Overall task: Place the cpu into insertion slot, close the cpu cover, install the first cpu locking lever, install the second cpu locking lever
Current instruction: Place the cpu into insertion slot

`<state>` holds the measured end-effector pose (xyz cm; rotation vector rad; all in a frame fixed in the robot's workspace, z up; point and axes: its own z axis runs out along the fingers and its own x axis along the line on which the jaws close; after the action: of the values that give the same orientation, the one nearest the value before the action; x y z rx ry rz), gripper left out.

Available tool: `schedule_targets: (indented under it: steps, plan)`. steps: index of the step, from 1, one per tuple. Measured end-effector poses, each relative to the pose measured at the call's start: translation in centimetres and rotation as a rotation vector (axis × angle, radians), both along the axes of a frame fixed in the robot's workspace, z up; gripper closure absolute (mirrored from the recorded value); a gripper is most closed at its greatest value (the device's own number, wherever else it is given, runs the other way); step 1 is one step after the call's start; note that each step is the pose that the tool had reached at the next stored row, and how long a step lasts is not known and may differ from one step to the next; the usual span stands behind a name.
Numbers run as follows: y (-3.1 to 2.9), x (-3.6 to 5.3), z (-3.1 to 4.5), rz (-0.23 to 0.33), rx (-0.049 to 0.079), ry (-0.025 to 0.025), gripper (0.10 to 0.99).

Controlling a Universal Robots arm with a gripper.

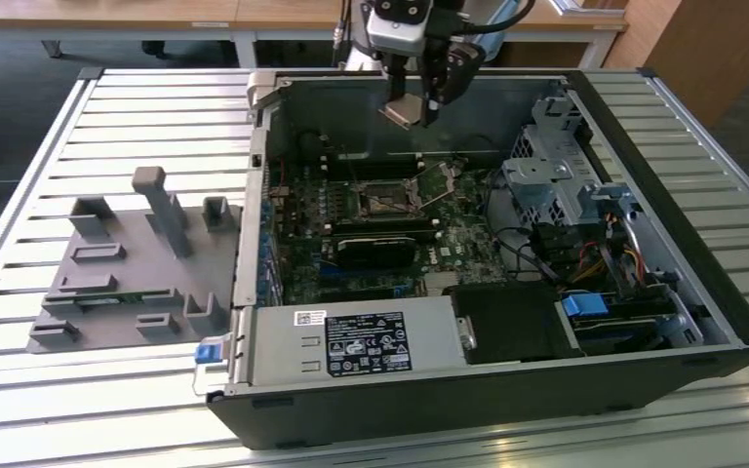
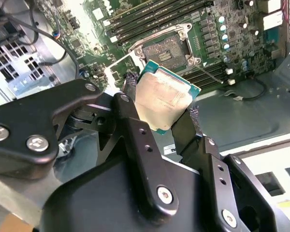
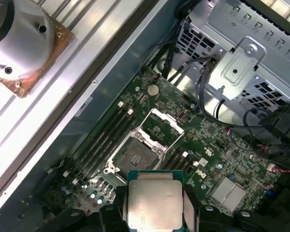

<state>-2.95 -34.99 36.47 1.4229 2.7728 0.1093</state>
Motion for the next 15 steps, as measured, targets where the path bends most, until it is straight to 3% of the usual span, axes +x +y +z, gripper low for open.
schedule_targets:
  steps: [15]
  plan:
    - [0.00, 0.00, -0.14, -0.227, -0.002, 0.0001, 0.545]
